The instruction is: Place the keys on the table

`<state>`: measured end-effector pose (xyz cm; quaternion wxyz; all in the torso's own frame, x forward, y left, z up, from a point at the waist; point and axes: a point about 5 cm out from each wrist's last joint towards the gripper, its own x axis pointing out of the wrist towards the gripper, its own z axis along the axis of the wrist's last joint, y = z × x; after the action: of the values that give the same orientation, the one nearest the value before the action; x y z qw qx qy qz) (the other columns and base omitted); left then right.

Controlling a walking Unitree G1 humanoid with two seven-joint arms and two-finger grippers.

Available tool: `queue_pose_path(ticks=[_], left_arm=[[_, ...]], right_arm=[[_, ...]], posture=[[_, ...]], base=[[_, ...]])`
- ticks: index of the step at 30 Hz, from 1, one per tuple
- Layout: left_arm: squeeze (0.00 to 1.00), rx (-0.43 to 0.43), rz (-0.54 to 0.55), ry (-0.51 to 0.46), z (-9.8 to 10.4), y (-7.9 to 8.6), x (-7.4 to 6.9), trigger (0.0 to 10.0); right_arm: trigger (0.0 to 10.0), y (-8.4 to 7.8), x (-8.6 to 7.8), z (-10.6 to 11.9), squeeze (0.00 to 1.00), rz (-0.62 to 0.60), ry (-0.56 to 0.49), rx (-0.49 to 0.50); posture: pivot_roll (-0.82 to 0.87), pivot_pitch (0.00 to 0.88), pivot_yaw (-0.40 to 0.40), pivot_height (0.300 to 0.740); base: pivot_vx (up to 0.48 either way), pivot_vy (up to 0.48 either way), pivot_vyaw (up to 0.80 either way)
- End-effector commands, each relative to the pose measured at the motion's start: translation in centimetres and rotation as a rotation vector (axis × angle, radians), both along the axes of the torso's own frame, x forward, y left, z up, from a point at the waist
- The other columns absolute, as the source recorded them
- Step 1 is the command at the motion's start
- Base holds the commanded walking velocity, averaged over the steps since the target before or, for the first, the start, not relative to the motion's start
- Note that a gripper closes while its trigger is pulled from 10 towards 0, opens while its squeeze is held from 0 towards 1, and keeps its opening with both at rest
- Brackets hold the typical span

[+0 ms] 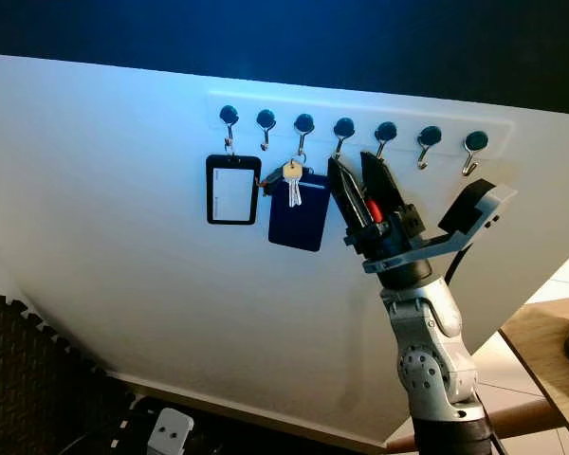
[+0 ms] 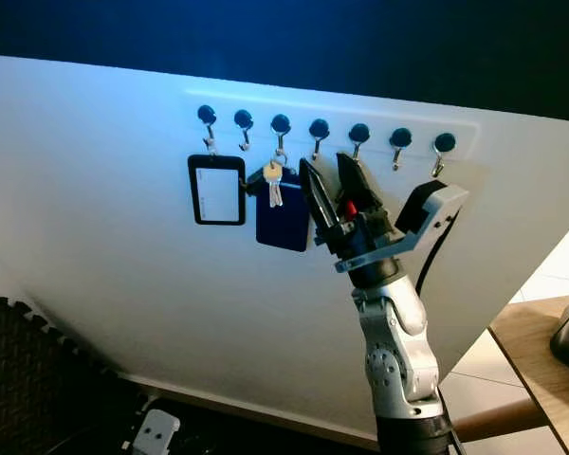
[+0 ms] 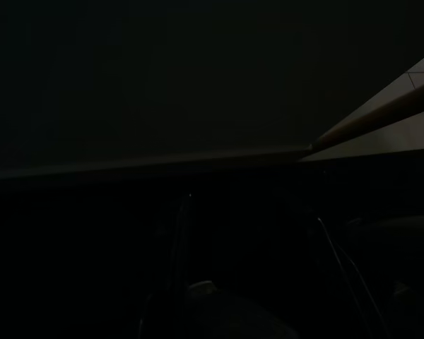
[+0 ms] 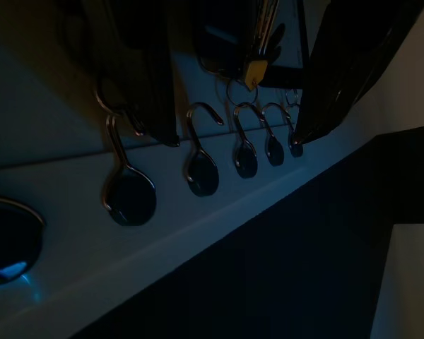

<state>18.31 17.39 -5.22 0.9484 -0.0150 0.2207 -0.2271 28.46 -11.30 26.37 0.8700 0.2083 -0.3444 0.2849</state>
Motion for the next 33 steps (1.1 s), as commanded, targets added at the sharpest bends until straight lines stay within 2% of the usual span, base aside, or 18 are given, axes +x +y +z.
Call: queue_pose_path(ticks=[1,6,9,11,12,17,24,33], left_arm=[[0.0,0.015,-0.005,0.012,-0.1,0.5,-0.4,10.0],[0.0,0.014,-0.005,0.013,-0.2,0.4,-0.4,10.0],[0.0,0.013,-0.006,0.015,-0.2,0.4,-0.5,10.0],[0.0,0.012,-0.007,0.015,-0.2,0.3,-0.5,10.0],[0.0,0.012,-0.007,0.015,-0.2,0.3,-0.5,10.0],[0.0,0.013,-0.007,0.02,-0.3,0.3,-0.5,10.0],[0.0,0.016,-0.007,0.027,-0.3,0.3,-0.5,10.0],[0.0,0.017,-0.007,0.028,-0.3,0.4,-0.4,10.0]], right_arm=[[10.0,0.1,-0.2,-0.2,0.0,0.022,0.006,0.005],[10.0,0.8,-0.7,-0.8,0.0,0.091,0.026,-0.052],[10.0,1.4,-0.6,-3.1,0.0,0.096,0.122,-0.202],[10.0,1.2,-0.7,-3.9,0.0,0.072,0.134,-0.244],[10.0,1.1,-0.7,-4.0,0.0,0.067,0.131,-0.245],[10.0,-0.1,-1.2,-2.1,0.0,0.023,0.036,-0.129],[10.0,-1.3,-1.7,-1.0,0.0,-0.036,-0.025,-0.097],[10.0,-2.1,-1.7,-1.3,0.0,-0.114,-0.016,-0.112]], posture=[[0.09,0.129,-0.031,0.74],[0.09,0.129,-0.031,0.74],[0.08,0.128,-0.03,0.74],[0.08,0.13,-0.03,0.74],[0.08,0.13,-0.03,0.74],[0.08,0.134,-0.027,0.74],[0.08,0.133,-0.025,0.74],[0.08,0.13,-0.025,0.74]], base=[[0.0,0.0,0.0],[0.0,0.0,0.0],[0.0,0.0,0.0],[0.0,0.0,0.0],[0.0,0.0,0.0],[0.0,0.0,0.0],[0.0,0.0,0.0],[0.0,0.0,0.0]])
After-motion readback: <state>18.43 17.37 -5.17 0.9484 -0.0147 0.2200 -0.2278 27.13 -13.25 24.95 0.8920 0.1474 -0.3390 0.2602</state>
